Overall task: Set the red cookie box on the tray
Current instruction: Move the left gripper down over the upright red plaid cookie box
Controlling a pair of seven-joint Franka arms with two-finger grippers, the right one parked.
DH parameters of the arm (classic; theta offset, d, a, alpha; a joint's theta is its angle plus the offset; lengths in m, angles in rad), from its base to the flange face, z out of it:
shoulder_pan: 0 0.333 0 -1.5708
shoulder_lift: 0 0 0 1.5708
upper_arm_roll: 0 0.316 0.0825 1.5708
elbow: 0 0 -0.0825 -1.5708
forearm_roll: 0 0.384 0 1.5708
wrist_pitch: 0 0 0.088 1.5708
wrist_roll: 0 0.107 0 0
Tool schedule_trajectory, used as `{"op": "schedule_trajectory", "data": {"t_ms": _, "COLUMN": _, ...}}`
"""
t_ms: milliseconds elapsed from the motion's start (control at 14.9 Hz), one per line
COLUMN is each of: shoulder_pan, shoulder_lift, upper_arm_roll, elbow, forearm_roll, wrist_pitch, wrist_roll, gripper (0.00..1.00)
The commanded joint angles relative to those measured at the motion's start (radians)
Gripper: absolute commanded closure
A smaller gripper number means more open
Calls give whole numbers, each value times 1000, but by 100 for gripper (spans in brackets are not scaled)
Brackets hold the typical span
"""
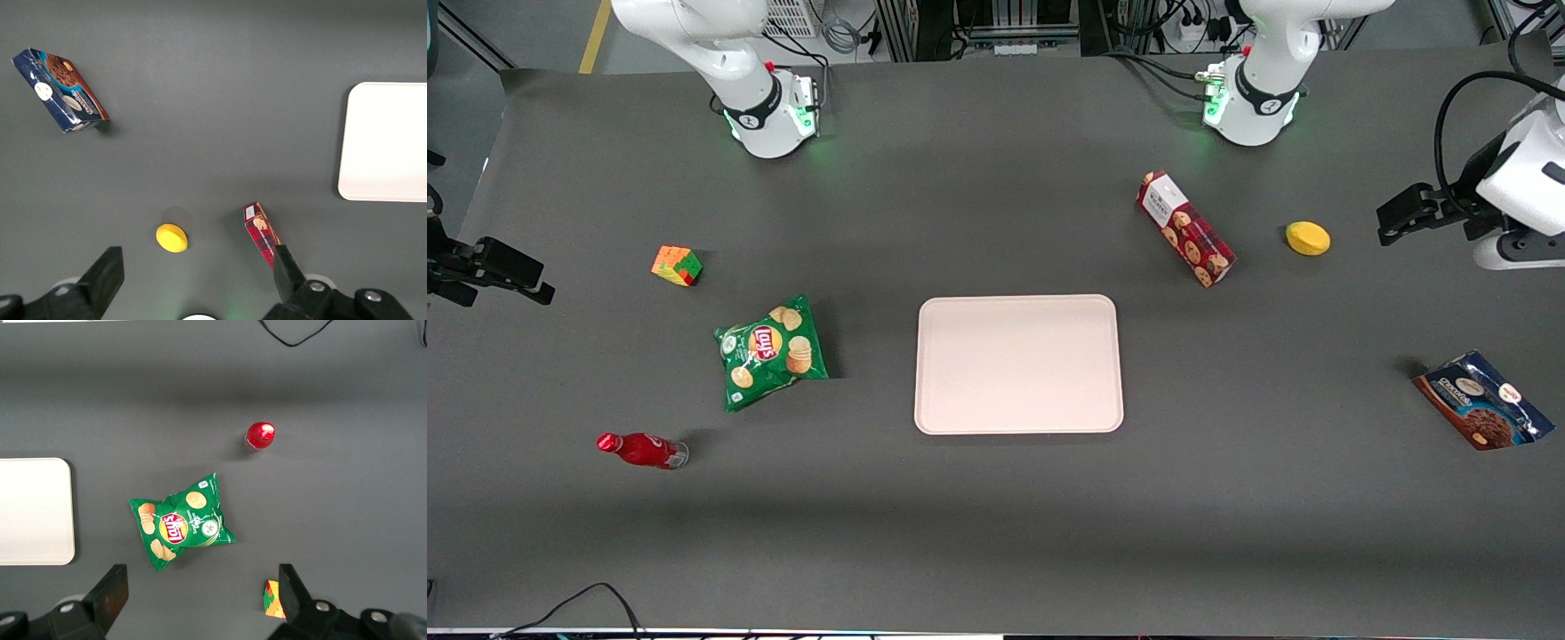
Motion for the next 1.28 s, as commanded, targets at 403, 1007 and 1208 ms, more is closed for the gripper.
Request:
{"op": "schedule_trajectory", "data": {"t_ms": 403, "shoulder_pan": 4, "shoulder_lift": -8, "upper_arm_roll": -3, "elbow": -81, "forearm_roll": -40, "wrist_pitch": 31, "wrist_roll": -208, "gripper": 0}}
{"op": "schedule_trajectory", "data": {"t_ms": 1007, "shoulder_pan": 4, "shoulder_lift": -172, "upper_arm_roll": -53, "elbow": -533, "forearm_roll": -124, "wrist_pitch": 312, "wrist_roll": -485, "gripper": 0}}
{"op": "schedule_trajectory", "data": {"t_ms": 1208, "shoulder_pan": 6, "shoulder_lift": -232, "upper_arm_roll": -139, "elbow": -697, "forearm_roll": -125, "wrist_pitch": 455, "wrist_roll": -571, "gripper": 0}}
